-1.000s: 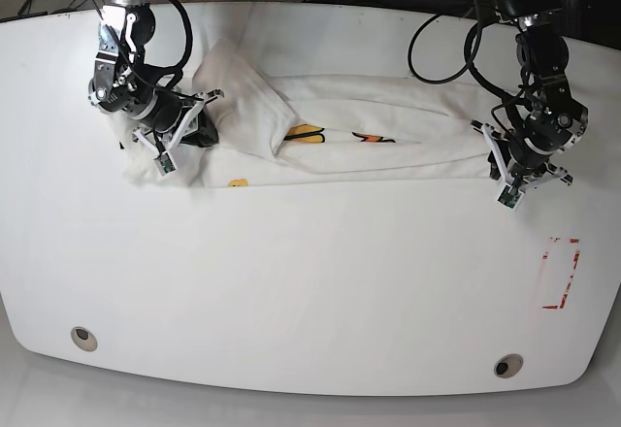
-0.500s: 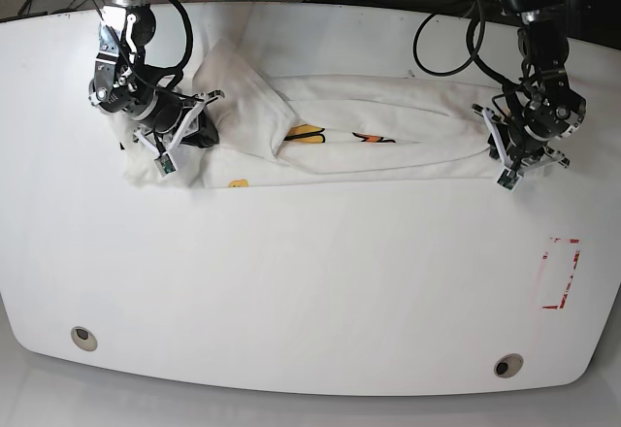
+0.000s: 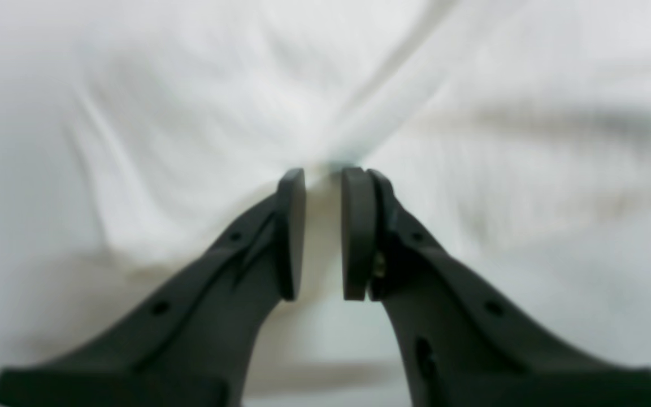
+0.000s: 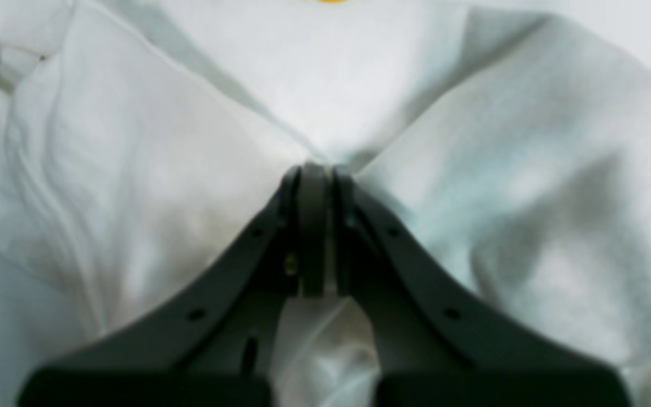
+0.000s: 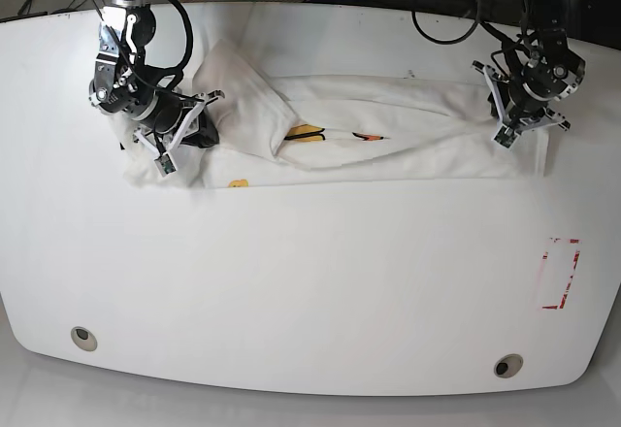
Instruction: Layout the t-shirt on the table in an organized manner, then fold the t-shirt properly
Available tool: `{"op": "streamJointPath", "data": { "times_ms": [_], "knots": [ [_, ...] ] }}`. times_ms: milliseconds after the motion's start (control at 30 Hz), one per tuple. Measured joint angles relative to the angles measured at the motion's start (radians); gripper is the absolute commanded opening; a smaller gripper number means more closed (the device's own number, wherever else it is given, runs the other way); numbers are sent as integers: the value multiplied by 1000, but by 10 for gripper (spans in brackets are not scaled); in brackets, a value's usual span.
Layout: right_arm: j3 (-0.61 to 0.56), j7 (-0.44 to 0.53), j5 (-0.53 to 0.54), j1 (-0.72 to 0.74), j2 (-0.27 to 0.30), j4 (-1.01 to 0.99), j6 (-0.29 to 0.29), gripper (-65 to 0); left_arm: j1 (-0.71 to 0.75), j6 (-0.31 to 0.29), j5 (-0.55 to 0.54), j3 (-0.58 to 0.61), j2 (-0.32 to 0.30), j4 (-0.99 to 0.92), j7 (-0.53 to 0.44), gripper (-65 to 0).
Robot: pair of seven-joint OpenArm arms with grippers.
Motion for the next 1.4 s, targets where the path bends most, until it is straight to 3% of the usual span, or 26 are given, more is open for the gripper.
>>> {"op": "streamJointPath", "data": {
  "times_ms": [633,800,1400],
  "knots": [
    [0,0,0,0,0,0,0,-620,-11,0,-2,-122,-100,28,-3,-558],
    [0,0,0,0,0,0,0,-620,-28,0,-2,-138,-95,52,-3,-558],
    [-1,-2,0,6,0,-1,1,-620,-79,-5,-1,-143,26,48,0,-558]
  ]
}}
